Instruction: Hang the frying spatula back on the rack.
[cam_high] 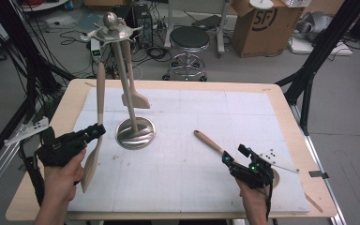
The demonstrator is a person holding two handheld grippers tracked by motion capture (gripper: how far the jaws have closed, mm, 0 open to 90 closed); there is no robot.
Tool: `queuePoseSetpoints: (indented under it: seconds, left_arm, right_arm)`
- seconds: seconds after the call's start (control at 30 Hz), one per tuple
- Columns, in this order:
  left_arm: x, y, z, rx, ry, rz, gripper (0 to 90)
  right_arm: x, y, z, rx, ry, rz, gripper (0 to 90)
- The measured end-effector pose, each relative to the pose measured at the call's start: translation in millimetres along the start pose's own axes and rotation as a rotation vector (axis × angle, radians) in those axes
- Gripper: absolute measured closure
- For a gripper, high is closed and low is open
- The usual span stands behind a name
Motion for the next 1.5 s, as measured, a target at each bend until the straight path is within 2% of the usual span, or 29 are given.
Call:
queuePoseSetpoints:
  seconds: [0.27, 0.57, 0.7, 0.87, 1.07, 1.5]
  left_arm:
    - [-7.2, 19.5, -8.2, -0.011, -0.015, 0.038, 78.3]
    - [-9.2, 46.9, -15.5, 0.009, -0.018, 0.044, 78.3]
    - [-11.5, 57.9, -16.7, 0.004, -0.040, 0.067, 78.3]
    - [-9.8, 60.4, -19.7, 0.004, -0.058, 0.046, 78.3]
    - [-7.0, 61.0, -22.8, -0.008, -0.089, 0.049, 78.3]
    - [-4.0, 63.3, -25.0, -0.005, -0.117, 0.027, 78.4]
  right_arm:
    - [0.0, -0.1, -0.3, 0.001, 0.001, 0.000, 22.5]
    - [0.4, -0.3, -1.5, -0.003, 0.001, -0.001, 22.5]
    - [0.0, 0.1, -0.6, -0.001, 0.000, 0.000, 22.5]
    - [0.2, -0.1, -0.7, -0.004, -0.002, 0.000, 22.5]
    - [0.2, -0.2, -0.5, 0.000, -0.003, 0.000, 22.5]
    - [0.1, -0.2, -0.2, -0.001, -0.002, -0.001, 22.5]
Point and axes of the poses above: each handheld gripper's, and its own axes: x roughly forward along the jaws, y roughly out of its top, z roughly to its right, the point moved 8 cm from there along x, roughly forward along the jaws, and after that the axes turned 8 degrees about -y, right-handed, at the moved point
